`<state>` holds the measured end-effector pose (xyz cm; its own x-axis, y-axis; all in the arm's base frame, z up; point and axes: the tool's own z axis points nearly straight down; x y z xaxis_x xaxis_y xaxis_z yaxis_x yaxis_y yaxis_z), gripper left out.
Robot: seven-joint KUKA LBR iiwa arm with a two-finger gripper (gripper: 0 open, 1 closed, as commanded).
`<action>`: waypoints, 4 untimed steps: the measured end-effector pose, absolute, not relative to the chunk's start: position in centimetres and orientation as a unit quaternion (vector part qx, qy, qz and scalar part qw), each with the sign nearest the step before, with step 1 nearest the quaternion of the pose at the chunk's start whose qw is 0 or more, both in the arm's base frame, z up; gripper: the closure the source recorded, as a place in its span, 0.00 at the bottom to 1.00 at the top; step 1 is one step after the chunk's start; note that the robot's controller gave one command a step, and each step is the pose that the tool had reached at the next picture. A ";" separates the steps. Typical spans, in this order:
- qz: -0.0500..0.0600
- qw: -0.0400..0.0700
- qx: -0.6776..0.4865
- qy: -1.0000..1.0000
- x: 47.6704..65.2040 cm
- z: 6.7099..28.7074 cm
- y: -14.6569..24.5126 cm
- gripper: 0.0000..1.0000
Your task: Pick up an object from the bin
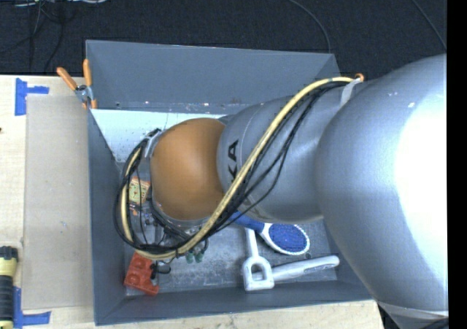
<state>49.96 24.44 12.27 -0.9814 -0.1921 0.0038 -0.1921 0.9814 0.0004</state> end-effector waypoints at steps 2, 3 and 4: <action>0.000 0.003 0.133 -0.991 48.0 7.0 24.2 1.00; 0.000 0.003 0.133 -0.991 48.0 7.0 24.2 1.00; 0.000 0.004 0.133 -0.991 47.9 7.2 24.2 1.00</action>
Offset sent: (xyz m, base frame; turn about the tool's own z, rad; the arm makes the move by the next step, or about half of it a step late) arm -0.0196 -0.0022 -0.0527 -0.0750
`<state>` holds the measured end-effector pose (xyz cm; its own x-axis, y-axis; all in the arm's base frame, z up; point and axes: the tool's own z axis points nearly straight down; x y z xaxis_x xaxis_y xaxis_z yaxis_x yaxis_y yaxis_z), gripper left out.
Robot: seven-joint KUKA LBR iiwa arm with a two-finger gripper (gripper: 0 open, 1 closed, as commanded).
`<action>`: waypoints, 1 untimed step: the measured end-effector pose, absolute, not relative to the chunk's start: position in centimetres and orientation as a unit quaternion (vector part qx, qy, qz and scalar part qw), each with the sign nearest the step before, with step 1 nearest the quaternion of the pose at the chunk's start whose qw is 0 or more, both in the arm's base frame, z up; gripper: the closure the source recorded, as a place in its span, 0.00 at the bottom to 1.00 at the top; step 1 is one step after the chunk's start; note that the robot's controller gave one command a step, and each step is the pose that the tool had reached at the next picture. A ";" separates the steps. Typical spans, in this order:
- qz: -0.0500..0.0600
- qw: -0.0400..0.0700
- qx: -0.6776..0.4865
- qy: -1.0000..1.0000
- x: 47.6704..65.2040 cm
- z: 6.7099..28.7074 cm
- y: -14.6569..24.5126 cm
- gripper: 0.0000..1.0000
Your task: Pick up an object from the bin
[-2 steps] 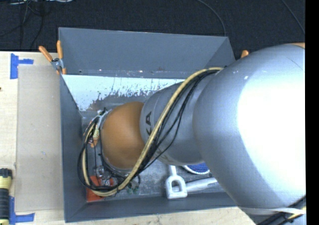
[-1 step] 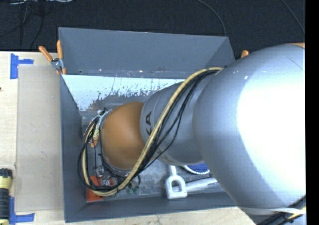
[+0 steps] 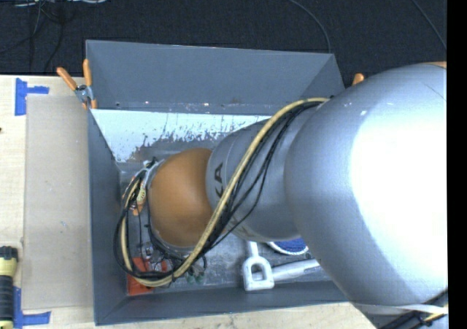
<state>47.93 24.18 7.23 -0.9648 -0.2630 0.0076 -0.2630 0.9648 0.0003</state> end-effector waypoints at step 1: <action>0.001 0.006 0.132 -0.991 47.8 8.4 24.1 1.00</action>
Offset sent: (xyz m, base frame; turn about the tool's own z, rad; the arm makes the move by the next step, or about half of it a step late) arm 0.0000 -0.0001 0.0050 0.0000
